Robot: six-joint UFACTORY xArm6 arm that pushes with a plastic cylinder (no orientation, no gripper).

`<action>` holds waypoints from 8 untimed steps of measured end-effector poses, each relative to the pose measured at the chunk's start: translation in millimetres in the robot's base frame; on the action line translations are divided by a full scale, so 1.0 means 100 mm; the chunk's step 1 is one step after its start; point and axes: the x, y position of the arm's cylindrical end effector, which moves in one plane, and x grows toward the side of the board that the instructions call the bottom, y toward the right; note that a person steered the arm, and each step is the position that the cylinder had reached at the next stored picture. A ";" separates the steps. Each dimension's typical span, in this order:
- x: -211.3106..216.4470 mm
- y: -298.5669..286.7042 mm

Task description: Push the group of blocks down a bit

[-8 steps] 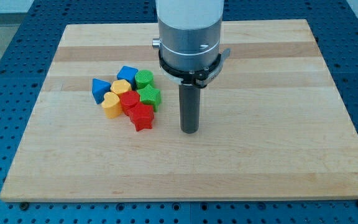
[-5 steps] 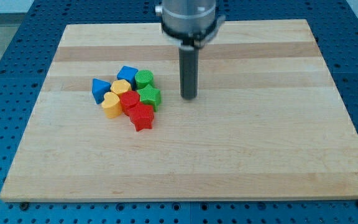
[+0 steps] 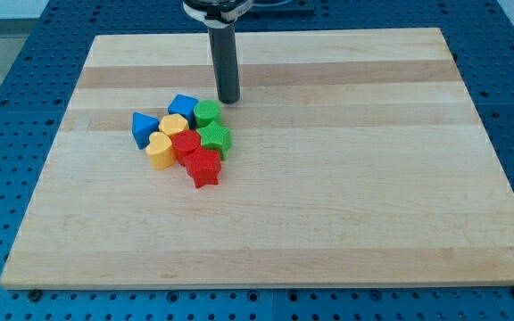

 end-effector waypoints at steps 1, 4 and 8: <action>0.06 0.00; 0.39 -0.19; 0.54 -0.34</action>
